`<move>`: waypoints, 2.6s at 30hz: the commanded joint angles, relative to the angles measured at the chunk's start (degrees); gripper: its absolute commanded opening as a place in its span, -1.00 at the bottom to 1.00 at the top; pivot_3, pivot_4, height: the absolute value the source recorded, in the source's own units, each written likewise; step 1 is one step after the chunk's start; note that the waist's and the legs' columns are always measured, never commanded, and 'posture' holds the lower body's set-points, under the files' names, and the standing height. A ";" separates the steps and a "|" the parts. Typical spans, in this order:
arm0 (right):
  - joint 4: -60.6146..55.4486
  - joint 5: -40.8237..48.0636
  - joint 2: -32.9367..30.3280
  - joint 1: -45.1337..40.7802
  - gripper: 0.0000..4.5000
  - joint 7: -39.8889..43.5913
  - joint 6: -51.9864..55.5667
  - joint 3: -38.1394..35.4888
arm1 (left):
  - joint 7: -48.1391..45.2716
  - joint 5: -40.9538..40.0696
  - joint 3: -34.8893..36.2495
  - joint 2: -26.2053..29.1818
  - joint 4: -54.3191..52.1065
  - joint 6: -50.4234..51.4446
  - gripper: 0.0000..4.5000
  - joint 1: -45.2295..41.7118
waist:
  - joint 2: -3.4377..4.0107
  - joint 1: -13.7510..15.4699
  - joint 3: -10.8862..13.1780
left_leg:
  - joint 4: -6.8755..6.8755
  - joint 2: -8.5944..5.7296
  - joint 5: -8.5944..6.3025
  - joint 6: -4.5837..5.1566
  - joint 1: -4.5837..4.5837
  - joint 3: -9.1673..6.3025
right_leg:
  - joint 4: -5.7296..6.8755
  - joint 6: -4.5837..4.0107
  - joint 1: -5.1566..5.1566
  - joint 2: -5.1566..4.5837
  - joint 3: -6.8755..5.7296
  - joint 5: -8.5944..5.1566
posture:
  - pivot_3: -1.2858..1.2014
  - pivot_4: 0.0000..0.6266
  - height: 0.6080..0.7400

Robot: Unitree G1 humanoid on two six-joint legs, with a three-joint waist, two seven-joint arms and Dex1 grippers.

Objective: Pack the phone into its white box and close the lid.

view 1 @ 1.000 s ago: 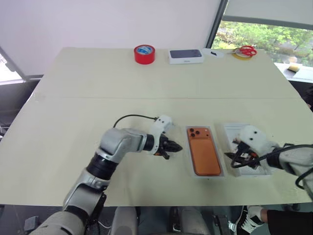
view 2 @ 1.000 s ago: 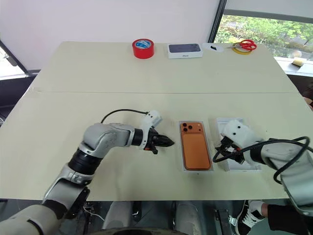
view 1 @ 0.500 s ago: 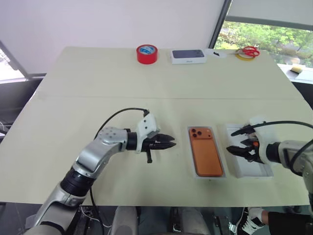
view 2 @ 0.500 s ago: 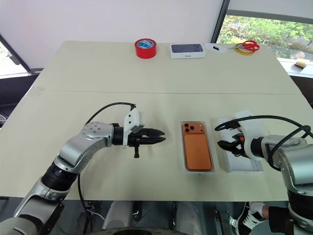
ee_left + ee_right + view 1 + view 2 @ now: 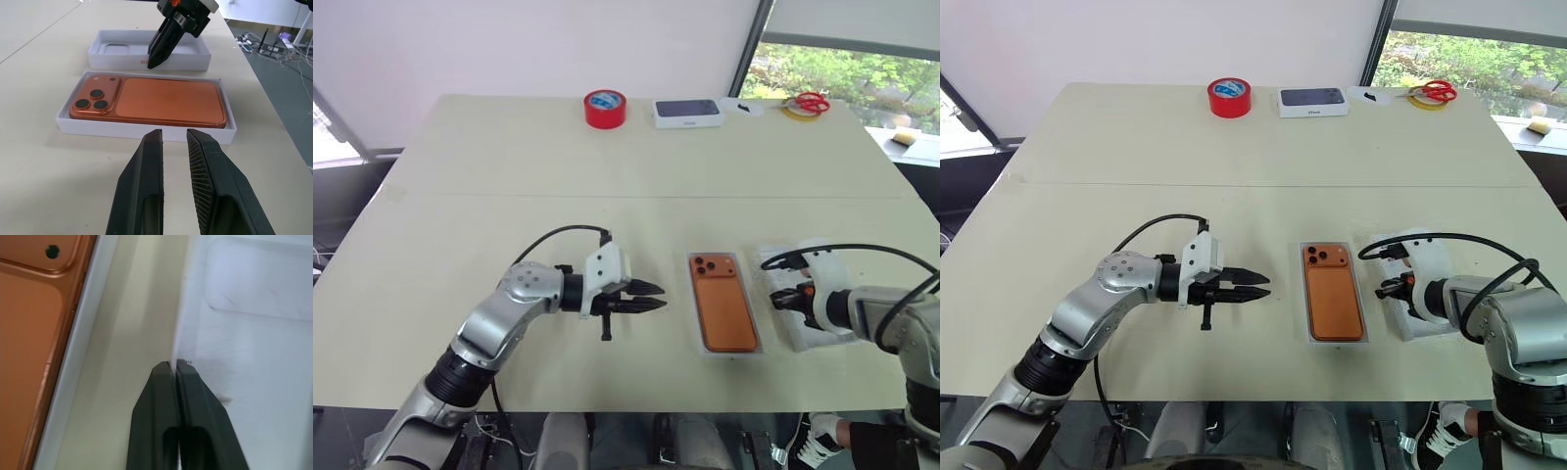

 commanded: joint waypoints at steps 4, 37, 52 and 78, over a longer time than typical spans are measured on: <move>3.58 8.12 2.35 -5.32 -0.98 -5.00 0.39 -8.51 | 0.95 -0.06 2.76 0.11 -0.44 -1.66 -0.63 1.31 | 0.00 -0.26 0.00 | -0.01 0.00 0.00 0.00 0.00 0.00 | 0.02 0.00 -0.02 0.00 0.01 0.00 | 0.03 -0.52 0.85; -2.18 85.22 17.12 4.98 -0.72 -59.08 -43.86 14.89 | 5.50 2.78 6.28 -3.95 6.63 -2.76 -0.63 -0.17 | 0.02 -1.43 0.02 | -0.01 0.06 0.00 0.02 -0.02 -0.01 | 0.09 0.03 -0.04 0.05 0.03 0.01 | 0.03 -0.52 0.85; 8.07 72.85 -18.64 -0.23 0.50 -41.70 -33.06 3.16 | 8.70 6.36 -1.11 -12.10 8.42 -1.54 -0.63 -2.38 | 0.05 -1.31 0.03 | -0.01 0.04 0.00 0.03 -0.02 0.02 | 0.01 0.02 -0.03 0.05 0.05 0.01 | 0.03 -0.52 0.85; -1.94 25.90 -18.07 5.76 -0.98 -15.13 -30.55 10.56 | 8.40 7.79 -4.19 -8.70 9.93 14.72 -0.63 -6.77 | 0.04 -1.25 0.03 | 0.02 0.03 0.00 0.03 -0.02 0.00 | 0.03 0.04 -0.04 0.05 0.07 0.00 | 0.03 -0.52 0.85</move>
